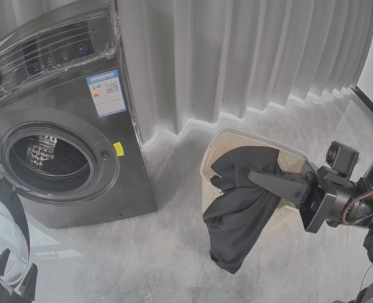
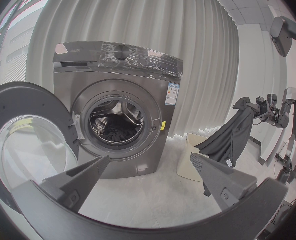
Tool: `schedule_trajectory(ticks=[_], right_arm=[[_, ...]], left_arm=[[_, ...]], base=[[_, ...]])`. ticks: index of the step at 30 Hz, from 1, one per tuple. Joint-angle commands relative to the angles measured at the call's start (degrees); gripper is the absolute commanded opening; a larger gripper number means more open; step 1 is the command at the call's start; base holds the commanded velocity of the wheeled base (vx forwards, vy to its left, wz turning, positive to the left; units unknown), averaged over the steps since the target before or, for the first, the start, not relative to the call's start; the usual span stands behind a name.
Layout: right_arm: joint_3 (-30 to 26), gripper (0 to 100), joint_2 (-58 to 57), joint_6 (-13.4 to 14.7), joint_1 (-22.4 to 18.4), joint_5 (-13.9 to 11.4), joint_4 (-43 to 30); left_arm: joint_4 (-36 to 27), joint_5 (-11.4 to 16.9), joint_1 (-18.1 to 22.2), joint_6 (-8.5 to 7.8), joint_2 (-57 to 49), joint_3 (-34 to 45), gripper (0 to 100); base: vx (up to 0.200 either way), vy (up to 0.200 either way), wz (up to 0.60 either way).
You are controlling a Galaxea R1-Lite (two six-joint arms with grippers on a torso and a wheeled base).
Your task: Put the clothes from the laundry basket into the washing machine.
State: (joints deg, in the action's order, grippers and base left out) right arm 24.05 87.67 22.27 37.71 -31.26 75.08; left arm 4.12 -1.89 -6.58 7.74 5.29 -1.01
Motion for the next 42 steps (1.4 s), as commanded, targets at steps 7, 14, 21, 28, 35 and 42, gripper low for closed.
schedule_trajectory(ticks=[7,14,21,28,35,42], right_arm=[[-5.5,0,-0.8,0.0,9.2,-3.4,6.3],[-4.7,0,1.1,0.3,9.6,-3.1,10.0],[-1.7,0,5.5,0.3,5.4,0.3,10.5],[-0.1,0,7.2,0.3,3.7,1.4,10.6],[1.7,0,7.3,0.5,2.1,1.5,10.7],[1.8,0,7.9,0.2,2.0,1.5,11.3]], left_arm=[[0.0,0.0,0.0,0.08,0.1,1.0,100],[0.0,0.0,0.0,0.08,0.1,1.0,100],[0.0,0.0,0.0,0.08,0.1,1.0,100],[0.0,0.0,0.0,0.08,0.1,1.0,100],[0.1,0.0,0.0,0.26,0.1,1.0,100],[0.0,0.0,0.0,0.26,0.1,1.0,100]], base=[[0.0,0.0,0.0],[0.0,0.0,0.0],[0.0,0.0,0.0],[0.0,0.0,0.0],[0.0,0.0,0.26],[0.0,0.0,0.51]])
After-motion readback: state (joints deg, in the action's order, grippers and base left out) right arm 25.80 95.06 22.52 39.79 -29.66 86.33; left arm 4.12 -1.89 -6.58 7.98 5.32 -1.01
